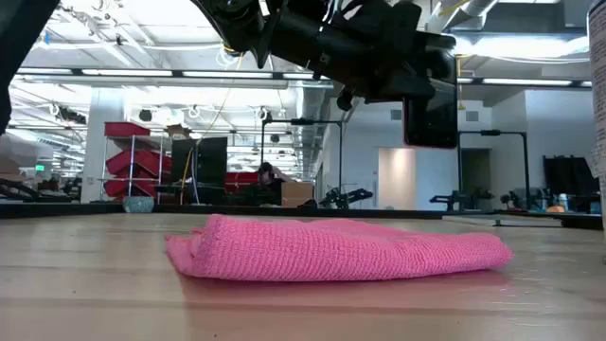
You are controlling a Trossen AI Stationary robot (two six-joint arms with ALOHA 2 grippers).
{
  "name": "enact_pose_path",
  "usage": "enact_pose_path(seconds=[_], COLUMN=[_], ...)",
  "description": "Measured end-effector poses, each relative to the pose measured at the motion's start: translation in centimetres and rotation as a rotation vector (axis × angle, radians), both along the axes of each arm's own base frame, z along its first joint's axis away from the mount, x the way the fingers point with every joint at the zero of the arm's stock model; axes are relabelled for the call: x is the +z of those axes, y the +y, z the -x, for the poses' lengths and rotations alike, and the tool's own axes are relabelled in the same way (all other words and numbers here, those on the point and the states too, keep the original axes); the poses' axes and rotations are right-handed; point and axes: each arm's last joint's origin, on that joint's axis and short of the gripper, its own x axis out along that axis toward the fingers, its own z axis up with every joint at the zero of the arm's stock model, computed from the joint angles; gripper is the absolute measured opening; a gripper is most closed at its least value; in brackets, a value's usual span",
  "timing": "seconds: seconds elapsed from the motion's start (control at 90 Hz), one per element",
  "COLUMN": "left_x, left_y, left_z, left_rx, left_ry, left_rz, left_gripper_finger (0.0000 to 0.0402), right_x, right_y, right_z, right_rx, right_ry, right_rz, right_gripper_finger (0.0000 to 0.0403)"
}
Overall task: Apply microfiber cloth
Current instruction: Spray the front of the pink phone using the spray bottle
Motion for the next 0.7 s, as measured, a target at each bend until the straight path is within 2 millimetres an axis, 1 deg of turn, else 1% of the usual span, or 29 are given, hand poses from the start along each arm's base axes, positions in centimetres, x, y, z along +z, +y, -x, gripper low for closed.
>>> enact_pose_path(seconds=[0.156,0.3,0.378,0.467,0.611,0.7], left_x=[0.2,1.9,2.5,2.7,1.8,1.2], left_y=[-0.2,-0.7,-0.9,-0.8,-0.6,-1.1], left_z=[0.4,1.8,3.2,4.9,7.9,9.4], left_rx=[0.057,0.116,0.132,0.151,0.186,0.217], left_ry=[0.025,0.047,0.038,0.026,0.017,-0.013], left_rz=[-0.037,-0.107,-0.114,-0.088,-0.035,-0.002], left_gripper_finger=[0.0003,0.0003,0.0003,0.0003,0.0003,0.0003], right_x=[0.1,0.2,0.2,0.2,0.4,0.9], right_y=[-0.1,-0.3,-0.4,-0.3,-0.2,-0.2], right_z=[0.0,0.2,0.3,0.2,0.0,-0.3], right_rx=[0.003,0.011,0.013,0.019,0.017,0.022], right_ry=[-0.011,-0.009,-0.007,-0.018,-0.038,-0.064], right_rz=[0.014,0.032,0.045,0.042,0.025,0.009], right_gripper_finger=[0.0000,0.0000,0.0000,0.0000,0.0000,0.0000])
